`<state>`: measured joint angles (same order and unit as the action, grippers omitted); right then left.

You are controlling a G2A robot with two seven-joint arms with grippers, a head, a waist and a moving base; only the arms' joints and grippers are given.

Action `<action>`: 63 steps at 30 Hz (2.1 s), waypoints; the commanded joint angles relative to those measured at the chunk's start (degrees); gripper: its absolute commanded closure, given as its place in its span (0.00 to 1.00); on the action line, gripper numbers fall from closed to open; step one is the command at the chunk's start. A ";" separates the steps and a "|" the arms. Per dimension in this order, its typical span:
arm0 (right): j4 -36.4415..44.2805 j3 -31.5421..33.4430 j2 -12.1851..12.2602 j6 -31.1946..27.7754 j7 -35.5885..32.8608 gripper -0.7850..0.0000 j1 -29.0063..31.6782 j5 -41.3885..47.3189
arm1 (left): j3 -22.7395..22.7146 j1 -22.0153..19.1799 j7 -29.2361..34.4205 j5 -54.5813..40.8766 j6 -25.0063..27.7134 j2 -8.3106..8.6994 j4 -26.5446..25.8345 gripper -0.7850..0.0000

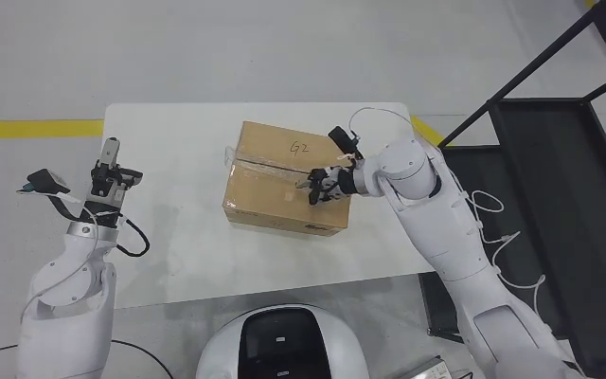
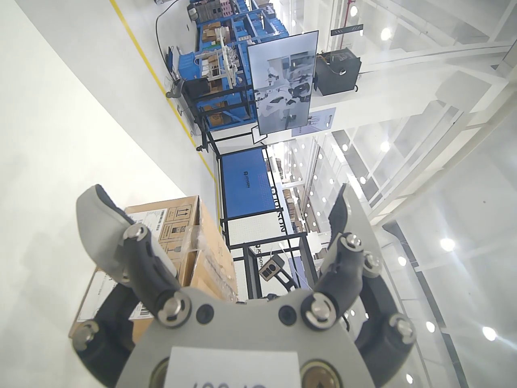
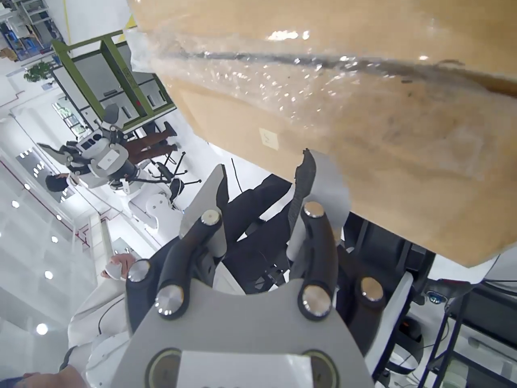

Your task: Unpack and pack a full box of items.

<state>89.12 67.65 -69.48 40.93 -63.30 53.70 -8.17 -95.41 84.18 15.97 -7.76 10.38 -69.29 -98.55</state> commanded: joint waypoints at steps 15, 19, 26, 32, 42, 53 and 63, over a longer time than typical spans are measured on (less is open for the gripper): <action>-5.01 -10.10 -3.39 -4.72 17.23 1.00 -6.98 6.91 | 0.00 0.00 0.00 0.00 0.00 0.00 0.00 0.00; -9.89 -14.09 -4.76 -5.67 18.68 1.00 -10.03 7.84 | 0.00 0.00 0.00 0.00 0.00 0.00 0.00 0.00; -14.78 -16.02 -5.20 -4.34 20.07 1.00 -12.14 4.98 | 0.00 0.00 0.00 0.00 0.00 0.00 0.00 0.00; -12.84 -13.38 -3.43 -2.14 16.01 1.00 -10.87 0.68 | 0.00 0.00 0.00 0.00 0.00 0.00 0.00 0.00; -4.81 -6.92 1.14 -0.57 5.48 1.00 -4.95 -10.19 | 0.00 0.00 0.00 0.00 0.00 0.00 0.00 0.00; 0.77 -0.27 4.97 -2.10 -2.15 1.00 0.23 -19.78 | 0.00 0.00 0.00 0.00 0.00 0.00 0.00 0.00; 6.11 5.97 6.32 -2.22 -2.26 1.00 2.79 -13.89 | 0.00 0.00 0.00 0.00 0.00 0.00 0.00 0.00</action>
<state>94.12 73.31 -63.11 38.57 -65.70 56.39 -23.77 -95.41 84.18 15.97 -7.76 10.38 -69.29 -98.55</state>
